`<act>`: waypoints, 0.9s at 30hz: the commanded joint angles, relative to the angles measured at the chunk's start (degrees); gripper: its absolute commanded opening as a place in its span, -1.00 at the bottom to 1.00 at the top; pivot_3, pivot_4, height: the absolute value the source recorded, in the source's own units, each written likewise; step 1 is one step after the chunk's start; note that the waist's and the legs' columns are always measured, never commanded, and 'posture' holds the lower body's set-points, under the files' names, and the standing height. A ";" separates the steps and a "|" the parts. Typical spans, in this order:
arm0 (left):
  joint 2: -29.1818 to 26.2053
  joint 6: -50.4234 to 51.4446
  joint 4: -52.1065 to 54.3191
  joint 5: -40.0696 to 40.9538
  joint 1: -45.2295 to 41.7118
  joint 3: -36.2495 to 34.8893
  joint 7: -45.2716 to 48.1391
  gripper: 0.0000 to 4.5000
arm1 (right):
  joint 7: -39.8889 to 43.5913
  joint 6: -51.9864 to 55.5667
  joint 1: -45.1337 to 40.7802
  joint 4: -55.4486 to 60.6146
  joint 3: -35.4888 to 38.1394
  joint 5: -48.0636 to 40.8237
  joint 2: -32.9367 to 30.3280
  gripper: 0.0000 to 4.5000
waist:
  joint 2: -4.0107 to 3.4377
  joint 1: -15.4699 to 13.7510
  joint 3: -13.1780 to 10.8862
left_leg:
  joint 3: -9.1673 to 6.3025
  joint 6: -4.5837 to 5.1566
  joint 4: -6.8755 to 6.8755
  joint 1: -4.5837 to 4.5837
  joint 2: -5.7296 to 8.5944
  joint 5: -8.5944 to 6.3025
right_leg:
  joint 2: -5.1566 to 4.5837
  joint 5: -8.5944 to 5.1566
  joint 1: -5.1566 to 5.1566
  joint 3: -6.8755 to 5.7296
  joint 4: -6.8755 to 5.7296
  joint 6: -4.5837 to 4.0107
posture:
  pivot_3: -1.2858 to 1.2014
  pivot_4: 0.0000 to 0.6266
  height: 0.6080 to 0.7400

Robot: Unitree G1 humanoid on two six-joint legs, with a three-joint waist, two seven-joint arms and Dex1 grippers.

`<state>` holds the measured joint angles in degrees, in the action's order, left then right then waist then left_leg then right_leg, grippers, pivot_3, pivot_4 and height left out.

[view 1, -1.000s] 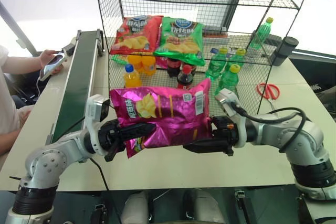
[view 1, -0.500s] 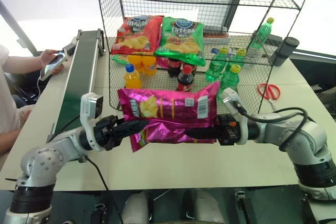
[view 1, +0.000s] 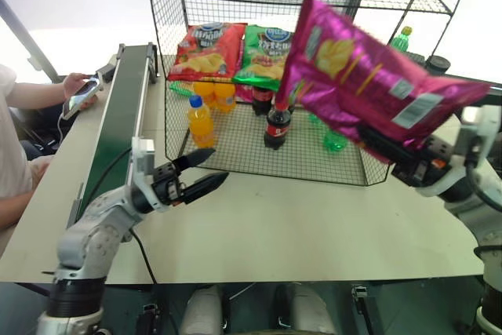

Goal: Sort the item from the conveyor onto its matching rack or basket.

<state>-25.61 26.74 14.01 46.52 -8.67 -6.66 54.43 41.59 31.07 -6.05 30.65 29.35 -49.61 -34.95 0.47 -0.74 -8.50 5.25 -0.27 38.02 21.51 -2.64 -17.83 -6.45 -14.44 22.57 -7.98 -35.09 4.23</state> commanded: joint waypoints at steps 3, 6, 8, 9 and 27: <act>7.09 -5.55 0.18 -3.51 -4.51 2.65 -4.42 1.00 | -5.94 -12.35 -6.90 -2.63 -0.67 14.11 -2.31 -0.93 | -0.04 0.00 -0.01 | 0.04 0.00 0.00 -0.06 0.00 0.01 | 0.01 0.00 -0.01 0.02 -0.03 0.00 | 0.03 -0.52 1.00; 10.33 -6.73 -0.94 -4.65 -7.55 2.72 -7.06 1.00 | -6.91 -25.57 -7.01 -9.64 -7.71 33.43 -7.01 -0.93 | 0.02 -0.04 0.02 | 0.00 0.01 0.01 -0.05 0.03 0.01 | 0.01 0.00 -0.05 0.00 -0.03 0.00 | 0.03 -0.52 1.00; 11.26 -7.21 -1.33 -5.35 -8.61 3.36 -7.37 1.00 | -10.65 -33.57 -7.55 -15.17 -11.62 45.61 -10.37 -0.93 | 0.01 0.02 0.02 | 0.03 0.00 0.01 -0.07 0.17 0.02 | 0.02 0.00 -0.05 0.02 -0.04 0.02 | 0.03 -0.52 1.00; 11.78 -7.83 -1.55 -5.92 -9.04 3.56 -7.78 1.00 | -13.02 -35.67 -8.44 -17.66 -12.87 49.89 -11.55 -0.93 | 0.05 0.03 0.02 | 0.04 0.00 0.00 -0.06 0.19 0.02 | 0.00 -0.01 -0.04 0.03 -0.03 0.03 | 0.03 -0.52 1.00; 14.50 -12.71 1.03 -12.10 -7.53 7.20 -11.20 1.00 | -32.09 -38.52 -28.59 -41.43 -30.32 85.14 -12.27 -0.93 | 0.02 0.37 -0.01 | 0.14 -0.57 0.00 -0.09 -0.01 0.35 | 0.03 -0.03 -0.01 0.05 -0.07 0.07 | 0.03 -0.52 1.00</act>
<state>-11.43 15.89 12.84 35.40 -15.93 0.02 43.61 11.00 -8.99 -32.21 -10.66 -1.50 34.24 -47.02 0.50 -0.36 -8.52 5.38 -0.83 38.02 21.43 -2.65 -17.48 -6.42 -14.46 22.56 -7.93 -35.15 4.29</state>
